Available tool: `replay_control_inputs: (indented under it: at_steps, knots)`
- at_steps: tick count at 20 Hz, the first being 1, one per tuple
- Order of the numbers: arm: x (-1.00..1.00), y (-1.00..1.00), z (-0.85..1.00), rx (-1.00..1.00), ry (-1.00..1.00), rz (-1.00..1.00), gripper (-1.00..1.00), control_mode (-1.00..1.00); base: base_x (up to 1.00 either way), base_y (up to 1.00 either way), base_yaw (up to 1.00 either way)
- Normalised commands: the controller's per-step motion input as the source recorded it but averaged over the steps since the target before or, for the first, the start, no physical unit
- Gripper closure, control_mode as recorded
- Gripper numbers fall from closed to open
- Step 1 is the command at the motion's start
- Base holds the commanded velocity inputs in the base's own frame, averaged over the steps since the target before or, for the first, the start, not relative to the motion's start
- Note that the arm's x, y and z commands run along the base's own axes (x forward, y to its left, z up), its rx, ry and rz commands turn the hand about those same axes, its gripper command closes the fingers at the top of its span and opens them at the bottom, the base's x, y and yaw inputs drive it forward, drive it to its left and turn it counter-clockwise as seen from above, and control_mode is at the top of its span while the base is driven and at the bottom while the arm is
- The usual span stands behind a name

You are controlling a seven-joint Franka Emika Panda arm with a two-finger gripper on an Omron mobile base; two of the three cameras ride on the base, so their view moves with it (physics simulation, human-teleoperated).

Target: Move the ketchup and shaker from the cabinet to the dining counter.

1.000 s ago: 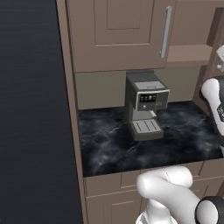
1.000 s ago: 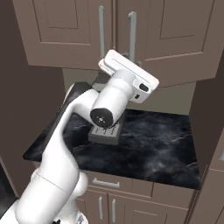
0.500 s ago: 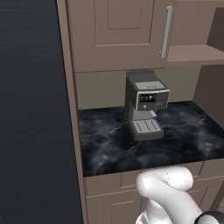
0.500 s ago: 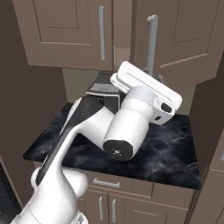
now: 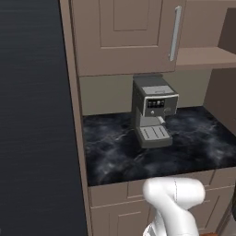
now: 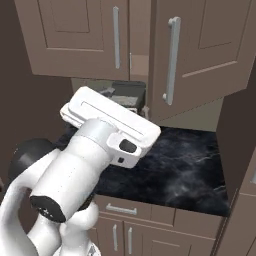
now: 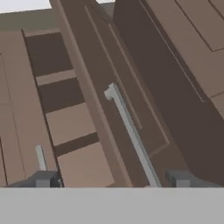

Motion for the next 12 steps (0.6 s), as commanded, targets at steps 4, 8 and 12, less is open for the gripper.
replay_control_inputs:
  at_steps: [4, 8, 12]
  knots:
    - [0.13, 1.00, 0.06, -0.21, 0.07, -0.07, -1.00, -1.00, 0.00, 0.00, 0.00]
    - [0.67, 0.91, 0.01, -0.16, 0.14, -0.09, -1.00, -1.00, 0.00, 0.00, 0.00]
    - [1.00, 0.46, 0.00, -0.07, 0.25, -0.11, -1.00, -1.00, 0.00, 0.00, 0.00]
